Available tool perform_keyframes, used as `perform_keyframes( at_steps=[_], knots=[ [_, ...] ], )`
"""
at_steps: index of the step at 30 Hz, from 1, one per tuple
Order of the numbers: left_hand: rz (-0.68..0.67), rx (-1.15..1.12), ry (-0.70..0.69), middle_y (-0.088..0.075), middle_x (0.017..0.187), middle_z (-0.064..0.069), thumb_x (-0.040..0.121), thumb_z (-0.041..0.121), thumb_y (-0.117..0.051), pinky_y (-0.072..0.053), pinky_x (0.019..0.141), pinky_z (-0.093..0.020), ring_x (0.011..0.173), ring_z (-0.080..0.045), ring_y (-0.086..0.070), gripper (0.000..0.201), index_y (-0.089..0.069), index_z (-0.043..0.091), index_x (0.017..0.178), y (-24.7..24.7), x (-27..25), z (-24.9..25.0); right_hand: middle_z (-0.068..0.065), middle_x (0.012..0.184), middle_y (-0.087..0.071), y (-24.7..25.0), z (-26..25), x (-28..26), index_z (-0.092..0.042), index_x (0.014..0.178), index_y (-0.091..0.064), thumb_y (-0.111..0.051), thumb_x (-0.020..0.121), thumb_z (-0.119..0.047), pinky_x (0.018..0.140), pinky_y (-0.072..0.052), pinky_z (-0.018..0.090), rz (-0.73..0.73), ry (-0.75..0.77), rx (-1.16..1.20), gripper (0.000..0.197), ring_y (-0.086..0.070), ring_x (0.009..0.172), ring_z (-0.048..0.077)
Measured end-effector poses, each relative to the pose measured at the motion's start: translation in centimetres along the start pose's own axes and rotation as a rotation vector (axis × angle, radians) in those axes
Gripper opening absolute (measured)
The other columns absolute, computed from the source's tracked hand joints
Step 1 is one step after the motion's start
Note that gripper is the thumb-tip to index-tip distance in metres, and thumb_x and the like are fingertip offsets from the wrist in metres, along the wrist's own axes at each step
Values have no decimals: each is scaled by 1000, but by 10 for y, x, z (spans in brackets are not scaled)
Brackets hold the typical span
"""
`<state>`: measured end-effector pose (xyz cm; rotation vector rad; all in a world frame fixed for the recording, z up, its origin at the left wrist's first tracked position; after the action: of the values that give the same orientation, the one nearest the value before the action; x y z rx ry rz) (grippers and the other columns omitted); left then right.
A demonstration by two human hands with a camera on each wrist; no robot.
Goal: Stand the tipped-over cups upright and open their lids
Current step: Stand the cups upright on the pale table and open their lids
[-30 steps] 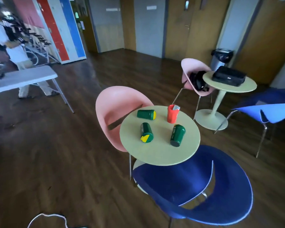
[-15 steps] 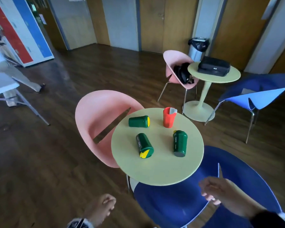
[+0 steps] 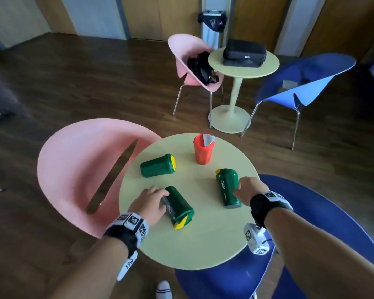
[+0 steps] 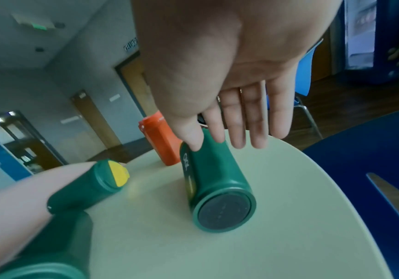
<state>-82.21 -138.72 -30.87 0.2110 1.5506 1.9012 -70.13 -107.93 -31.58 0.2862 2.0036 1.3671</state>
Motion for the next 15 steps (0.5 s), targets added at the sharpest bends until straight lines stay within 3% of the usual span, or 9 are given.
perform_keyframes(
  at_steps=[3, 6, 8, 12, 15],
  knots=[
    [-40, 150, -142, -44, 143, 11, 86, 22, -65, -50, 97, -40, 128, -20, -43, 61, -45, 38, 141, -5, 34, 4, 11, 106, -71, -2, -1, 12, -10, 114, -64, -50, 93, -38, 66, -44, 30, 79, -109, 34, 37, -59, 80, 30],
    [-109, 286, -302, -32, 158, 9, 80, 13, -65, -47, 101, -41, 137, -23, -37, 79, -36, 40, 149, -16, 55, 11, 9, 106, -68, -12, -5, 21, -10, 116, -62, -61, 87, -43, 70, -44, 30, 59, -203, 31, 44, -65, 92, 30],
    [-130, 319, -374, -25, 163, 9, 81, 11, -64, -44, 104, -41, 143, -22, -32, 85, -30, 41, 153, -21, 64, 14, 6, 95, -63, -16, -9, 30, -10, 116, -64, -66, 85, -48, 71, -45, 29, 46, -236, 14, 49, -60, 85, 27],
    [-182, 347, -473, -20, 166, 8, 81, 17, -67, -39, 109, -40, 149, -19, -23, 89, -24, 43, 155, -34, 76, 14, 4, 88, -59, -34, -10, 40, -12, 114, -65, -74, 79, -59, 69, -46, 30, -2, -316, 52, 60, -58, 79, 26],
    [-250, 337, -507, -23, 165, 10, 83, 31, -73, -40, 109, -43, 148, -19, -24, 87, -25, 44, 154, -46, 78, 11, 4, 89, -59, -39, -5, 43, -12, 116, -63, -79, 74, -58, 69, -45, 30, 8, -351, 122, 64, -58, 79, 27]
  ],
)
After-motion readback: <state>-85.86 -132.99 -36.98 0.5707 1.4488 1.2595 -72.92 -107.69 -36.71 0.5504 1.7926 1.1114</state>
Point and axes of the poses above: each hand's wrist, its own x-axis towards the middle knuckle, its own y-axis out of the back of the hand, z = x × y, the point moved 10 cm from there along x, towards the middle knuckle
